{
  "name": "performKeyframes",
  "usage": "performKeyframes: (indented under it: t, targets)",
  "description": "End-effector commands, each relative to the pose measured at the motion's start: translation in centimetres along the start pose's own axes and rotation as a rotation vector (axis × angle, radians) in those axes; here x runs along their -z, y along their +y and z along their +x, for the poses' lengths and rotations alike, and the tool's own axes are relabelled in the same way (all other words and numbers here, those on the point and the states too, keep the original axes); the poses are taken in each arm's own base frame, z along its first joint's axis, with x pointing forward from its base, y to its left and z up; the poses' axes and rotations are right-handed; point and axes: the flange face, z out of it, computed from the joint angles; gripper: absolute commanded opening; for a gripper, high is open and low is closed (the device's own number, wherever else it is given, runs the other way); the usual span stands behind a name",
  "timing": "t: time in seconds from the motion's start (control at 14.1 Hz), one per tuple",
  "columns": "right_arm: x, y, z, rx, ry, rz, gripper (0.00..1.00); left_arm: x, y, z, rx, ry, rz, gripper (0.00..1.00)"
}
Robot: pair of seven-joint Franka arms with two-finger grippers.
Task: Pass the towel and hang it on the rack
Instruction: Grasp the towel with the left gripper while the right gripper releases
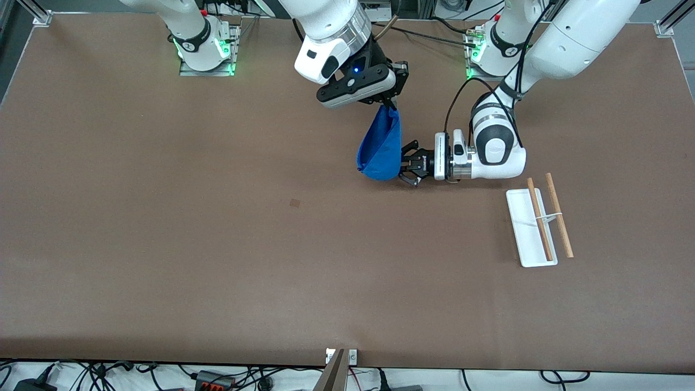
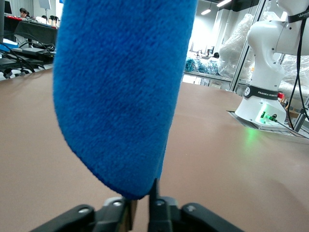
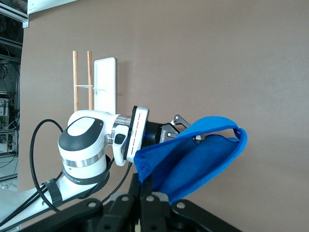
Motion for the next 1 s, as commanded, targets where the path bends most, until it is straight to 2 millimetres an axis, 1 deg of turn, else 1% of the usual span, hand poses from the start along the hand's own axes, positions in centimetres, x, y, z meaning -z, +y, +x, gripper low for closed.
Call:
performKeyframes:
  t: [0.0,0.07,0.71,0.78,0.85,0.93]
  targets:
    - [0.4,-0.4,0.0,-0.015,-0.002,0.016,0.0,-0.5,-0.2,0.9,0.024,-0.001,0.024,0.01]
    - [0.4,-0.4,0.1,-0.016,-0.001,0.016,0.0,-1.2,0.1,0.9,0.03,-0.005,0.016,0.01]
    - [0.2,-0.4,0.0,-0.01,-0.003,0.013,0.0,-0.6,-0.3,1.4,0.041,-0.01,0.034,0.01]
    - [0.2,-0.4,0.0,-0.012,-0.004,0.014,0.33,-0.3,-0.3,1.4,0.058,-0.012,0.038,0.01]
    - [0.3,-0.1,0.4,-0.015,0.005,0.007,0.99,-0.1,-0.4,1.6,0.066,-0.015,0.043,0.01]
    - [0.4,0.2,0.6,-0.014,0.008,0.005,1.0,0.1,-0.5,1.6,0.068,-0.025,0.053,0.01]
